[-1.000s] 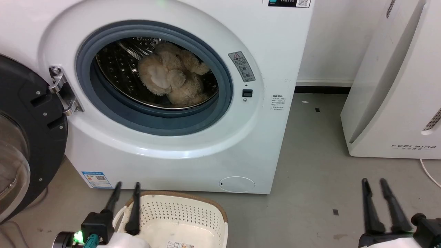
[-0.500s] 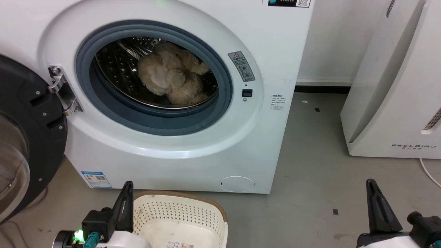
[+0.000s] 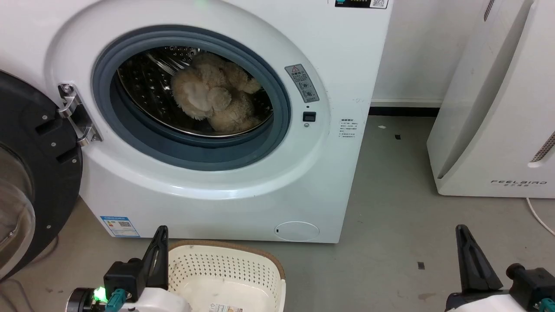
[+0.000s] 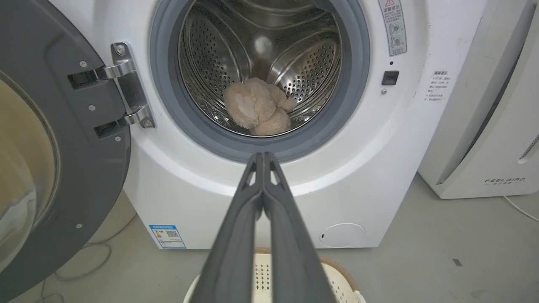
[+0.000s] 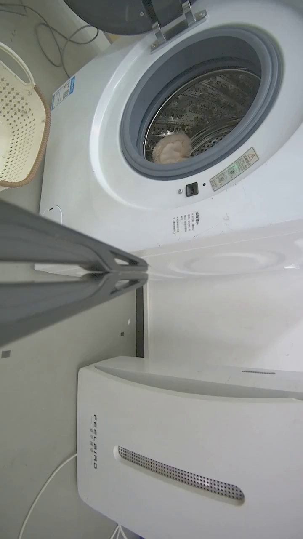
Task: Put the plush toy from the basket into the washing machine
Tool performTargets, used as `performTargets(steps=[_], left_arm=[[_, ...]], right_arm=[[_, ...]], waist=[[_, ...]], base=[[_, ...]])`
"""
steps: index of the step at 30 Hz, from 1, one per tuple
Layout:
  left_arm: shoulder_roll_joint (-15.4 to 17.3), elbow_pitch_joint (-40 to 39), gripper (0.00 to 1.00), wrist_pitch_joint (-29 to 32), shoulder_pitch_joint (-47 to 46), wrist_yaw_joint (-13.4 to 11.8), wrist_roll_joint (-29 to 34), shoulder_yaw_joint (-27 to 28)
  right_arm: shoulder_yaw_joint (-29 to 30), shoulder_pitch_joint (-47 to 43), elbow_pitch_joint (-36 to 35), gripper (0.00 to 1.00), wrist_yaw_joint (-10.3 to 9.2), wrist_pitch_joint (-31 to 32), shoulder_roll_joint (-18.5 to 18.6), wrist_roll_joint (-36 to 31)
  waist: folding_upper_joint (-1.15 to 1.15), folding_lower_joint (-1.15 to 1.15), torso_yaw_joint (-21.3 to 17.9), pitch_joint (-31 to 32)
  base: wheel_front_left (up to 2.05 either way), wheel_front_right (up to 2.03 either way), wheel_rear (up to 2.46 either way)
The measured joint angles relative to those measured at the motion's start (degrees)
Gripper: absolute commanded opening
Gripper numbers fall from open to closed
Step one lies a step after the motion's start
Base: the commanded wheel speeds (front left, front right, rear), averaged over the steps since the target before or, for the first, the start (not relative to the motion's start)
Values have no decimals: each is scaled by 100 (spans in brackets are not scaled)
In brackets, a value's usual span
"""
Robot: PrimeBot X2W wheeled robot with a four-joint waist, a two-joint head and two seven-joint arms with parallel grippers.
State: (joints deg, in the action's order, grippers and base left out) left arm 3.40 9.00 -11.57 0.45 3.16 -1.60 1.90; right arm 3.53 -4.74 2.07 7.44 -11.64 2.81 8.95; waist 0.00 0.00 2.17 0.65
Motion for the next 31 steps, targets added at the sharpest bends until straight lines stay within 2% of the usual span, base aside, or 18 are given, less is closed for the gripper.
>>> performTargets(steps=[31], left_arm=[[-12, -275, 0, 356, -1, -84, 38, -65]], right_arm=[[-104, 72, -58, 0, 1, 357, 0, -244]], waist=[[0, 0, -68, -20]], base=[[0, 0, 0]])
